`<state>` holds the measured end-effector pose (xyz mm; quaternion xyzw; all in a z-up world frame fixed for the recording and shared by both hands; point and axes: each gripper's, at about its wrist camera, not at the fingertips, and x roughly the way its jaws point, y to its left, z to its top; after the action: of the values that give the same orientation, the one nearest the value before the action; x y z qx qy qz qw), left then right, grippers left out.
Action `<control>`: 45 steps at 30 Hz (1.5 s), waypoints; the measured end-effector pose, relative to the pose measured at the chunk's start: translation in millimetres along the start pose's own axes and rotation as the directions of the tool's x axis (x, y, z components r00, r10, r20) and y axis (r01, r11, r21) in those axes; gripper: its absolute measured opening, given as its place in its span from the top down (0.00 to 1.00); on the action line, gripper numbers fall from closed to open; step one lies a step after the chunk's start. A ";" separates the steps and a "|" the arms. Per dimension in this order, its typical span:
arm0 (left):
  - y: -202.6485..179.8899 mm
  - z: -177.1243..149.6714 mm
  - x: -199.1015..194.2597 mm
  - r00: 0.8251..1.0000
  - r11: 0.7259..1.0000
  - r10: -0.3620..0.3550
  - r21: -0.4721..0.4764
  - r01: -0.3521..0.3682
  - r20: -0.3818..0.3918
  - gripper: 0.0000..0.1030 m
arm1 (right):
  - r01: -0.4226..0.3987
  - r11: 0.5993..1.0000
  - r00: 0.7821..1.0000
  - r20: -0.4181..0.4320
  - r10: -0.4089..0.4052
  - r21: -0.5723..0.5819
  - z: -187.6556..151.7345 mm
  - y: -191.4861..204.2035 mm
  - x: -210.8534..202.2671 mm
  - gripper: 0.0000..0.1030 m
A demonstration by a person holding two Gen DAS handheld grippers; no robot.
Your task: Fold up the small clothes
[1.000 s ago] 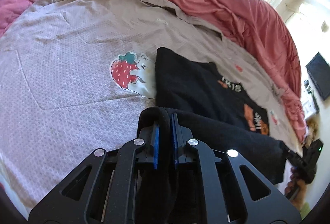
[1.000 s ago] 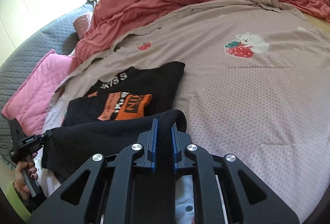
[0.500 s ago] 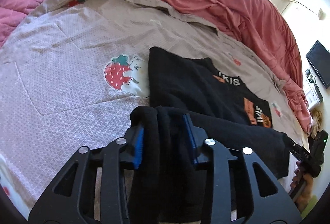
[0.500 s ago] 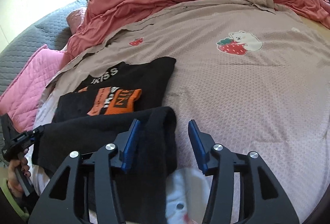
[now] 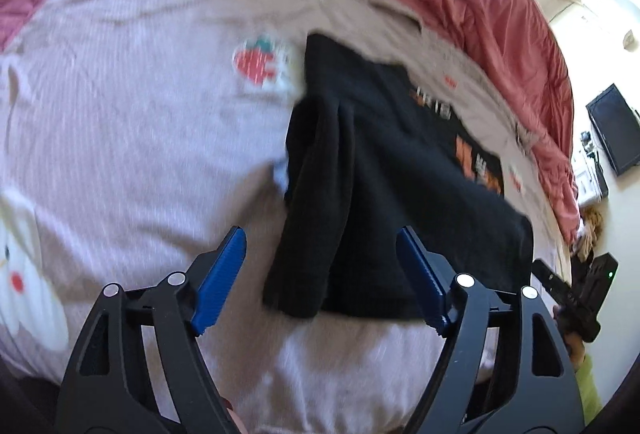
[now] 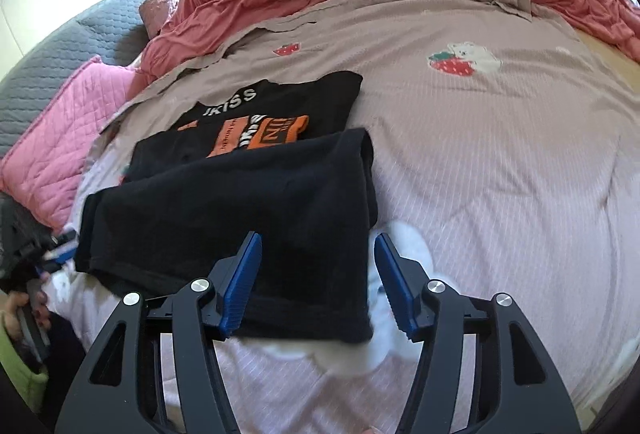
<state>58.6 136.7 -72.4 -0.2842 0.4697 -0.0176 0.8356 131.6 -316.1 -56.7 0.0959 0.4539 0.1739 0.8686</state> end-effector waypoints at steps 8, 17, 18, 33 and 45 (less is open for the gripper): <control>-12.6 -10.9 23.8 0.995 0.992 0.083 0.098 -0.077 -0.056 0.34 | 0.021 0.999 0.998 -0.064 -0.019 0.039 -10.0 -3.8 8.9 0.37; -20.8 -10.6 24.3 0.995 0.985 0.096 0.145 -0.090 -0.036 0.93 | -0.132 0.985 0.986 -0.090 0.142 0.109 -10.8 -12.2 18.6 0.90; -19.6 -9.6 21.5 0.997 0.988 0.077 0.135 -0.071 -0.032 0.94 | -0.155 0.983 0.984 -0.073 0.162 0.095 -9.5 -9.0 14.9 0.90; -10.6 64.2 7.1 0.977 0.989 -0.133 -0.036 0.141 0.164 0.96 | -0.248 0.964 0.954 0.199 0.226 0.096 61.9 -29.3 7.0 0.90; -0.6 110.1 59.6 0.983 1.000 -0.016 0.003 0.016 0.181 0.94 | 0.107 0.993 0.992 0.060 -0.109 0.042 111.0 -14.7 85.7 0.90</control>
<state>179.5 169.0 -74.6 -0.2879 0.3897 0.0013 0.8748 271.2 -297.3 -63.0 0.0931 0.4346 0.1149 0.8884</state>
